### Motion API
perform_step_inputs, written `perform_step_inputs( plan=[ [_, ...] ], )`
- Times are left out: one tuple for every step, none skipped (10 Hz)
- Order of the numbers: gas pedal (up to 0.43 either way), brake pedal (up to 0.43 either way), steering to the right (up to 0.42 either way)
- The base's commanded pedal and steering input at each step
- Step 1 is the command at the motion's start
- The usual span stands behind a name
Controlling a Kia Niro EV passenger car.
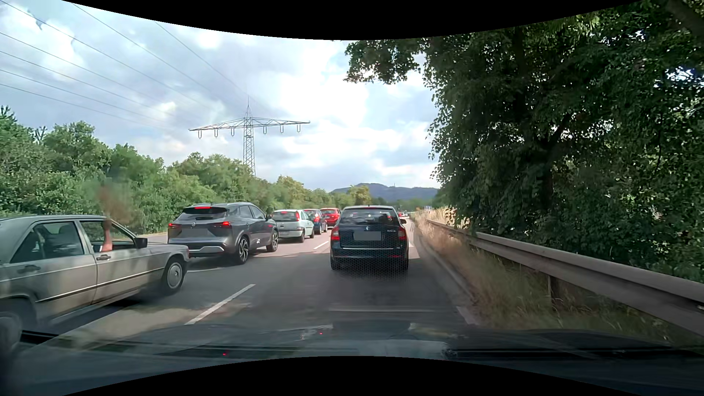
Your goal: Follow the waypoints while adhering to traffic rules and regulations
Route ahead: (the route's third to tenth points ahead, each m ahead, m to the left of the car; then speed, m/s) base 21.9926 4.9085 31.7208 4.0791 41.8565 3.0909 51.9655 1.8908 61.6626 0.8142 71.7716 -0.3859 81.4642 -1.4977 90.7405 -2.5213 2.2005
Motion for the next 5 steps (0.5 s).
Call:
perform_step_inputs(
  plan=[
    [0.000, 0.146, -0.001],
    [0.000, 0.146, -0.001],
    [0.000, 0.146, -0.001],
    [0.000, 0.146, 0.000],
    [0.000, 0.152, 0.000]
  ],
)
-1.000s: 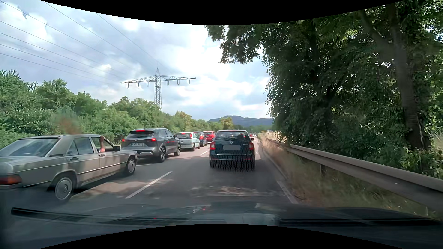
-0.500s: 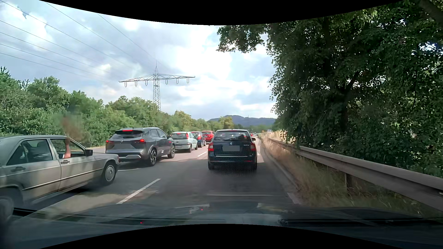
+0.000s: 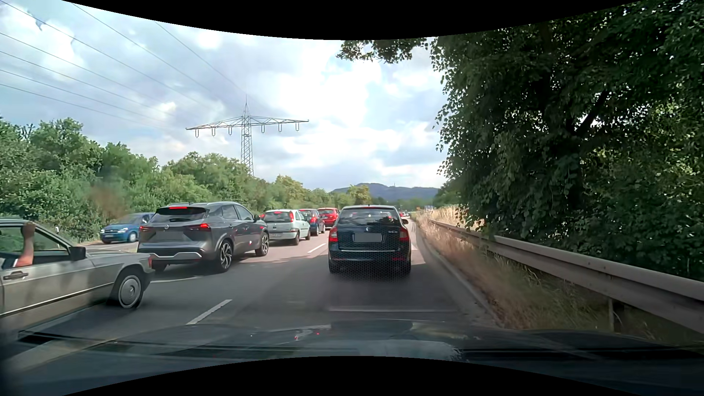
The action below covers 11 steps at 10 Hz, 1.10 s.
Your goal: Follow the waypoints while adhering to traffic rules and regulations
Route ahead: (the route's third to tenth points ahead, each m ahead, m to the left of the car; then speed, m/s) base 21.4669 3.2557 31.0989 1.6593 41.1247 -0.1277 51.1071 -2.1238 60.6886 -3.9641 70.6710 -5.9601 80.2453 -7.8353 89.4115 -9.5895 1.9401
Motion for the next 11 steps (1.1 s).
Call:
perform_step_inputs(
  plan=[
    [0.000, 0.152, 0.001],
    [0.000, 0.152, 0.001],
    [0.000, 0.152, 0.001],
    [0.000, 0.152, 0.001],
    [0.000, 0.128, 0.001],
    [0.000, 0.098, 0.001],
    [0.000, 0.098, 0.001],
    [0.000, 0.098, 0.001],
    [0.000, 0.104, 0.001],
    [0.000, 0.104, 0.001],
    [0.000, 0.104, 0.001]
  ],
)
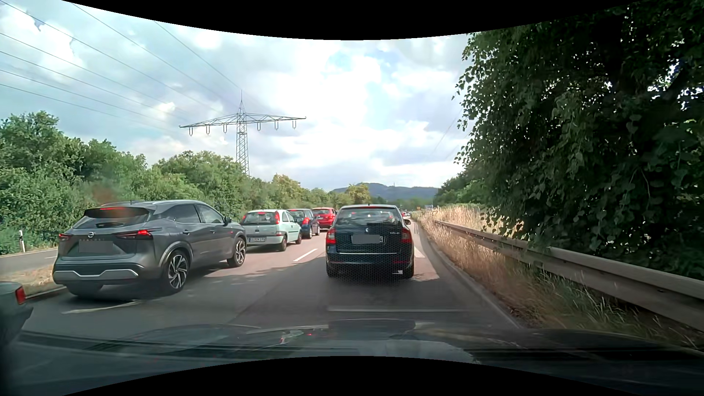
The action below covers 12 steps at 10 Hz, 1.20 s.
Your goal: Follow the waypoints while adhering to traffic rules and regulations
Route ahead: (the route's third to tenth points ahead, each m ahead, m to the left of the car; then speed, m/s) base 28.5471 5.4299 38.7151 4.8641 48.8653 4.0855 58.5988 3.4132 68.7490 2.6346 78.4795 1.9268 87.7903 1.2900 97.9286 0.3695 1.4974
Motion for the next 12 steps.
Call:
perform_step_inputs(
  plan=[
    [0.000, 0.104, 0.001],
    [0.000, 0.104, 0.001],
    [0.000, 0.061, 0.001],
    [0.000, 0.012, 0.001],
    [0.000, 0.000, 0.001],
    [0.000, 0.000, 0.001],
    [0.000, 0.000, 0.002],
    [0.000, 0.000, 0.002],
    [0.000, 0.000, 0.002],
    [0.000, 0.000, 0.002],
    [0.000, 0.000, 0.002],
    [0.000, 0.000, 0.002]
  ],
)
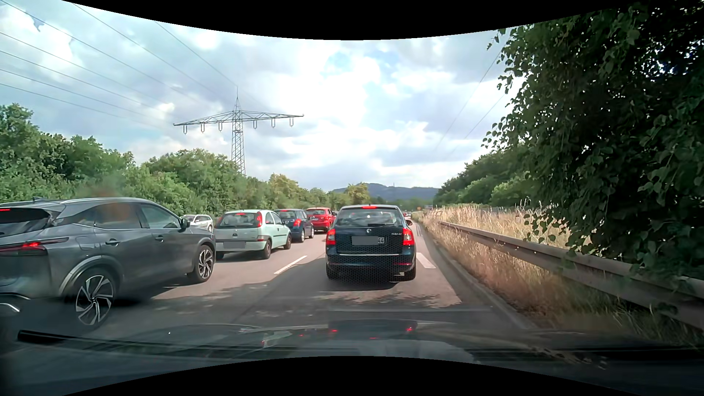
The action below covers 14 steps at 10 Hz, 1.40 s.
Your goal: Follow the waypoints while adhering to traffic rules and regulations
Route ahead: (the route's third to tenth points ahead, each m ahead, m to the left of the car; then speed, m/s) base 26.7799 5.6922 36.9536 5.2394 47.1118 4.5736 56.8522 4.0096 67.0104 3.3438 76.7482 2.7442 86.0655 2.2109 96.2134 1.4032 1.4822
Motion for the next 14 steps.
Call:
perform_step_inputs(
  plan=[
    [0.000, 0.000, 0.002],
    [0.000, 0.000, 0.002],
    [0.000, 0.000, 0.002],
    [0.000, 0.000, 0.002],
    [0.000, 0.000, 0.002],
    [0.000, 0.000, 0.002],
    [0.000, 0.000, 0.002],
    [0.000, 0.018, 0.002],
    [0.000, 0.067, 0.002],
    [0.000, 0.104, 0.002],
    [0.000, 0.122, 0.002],
    [0.000, 0.140, 0.002],
    [0.000, 0.152, 0.002],
    [0.000, 0.171, 0.002]
  ],
)
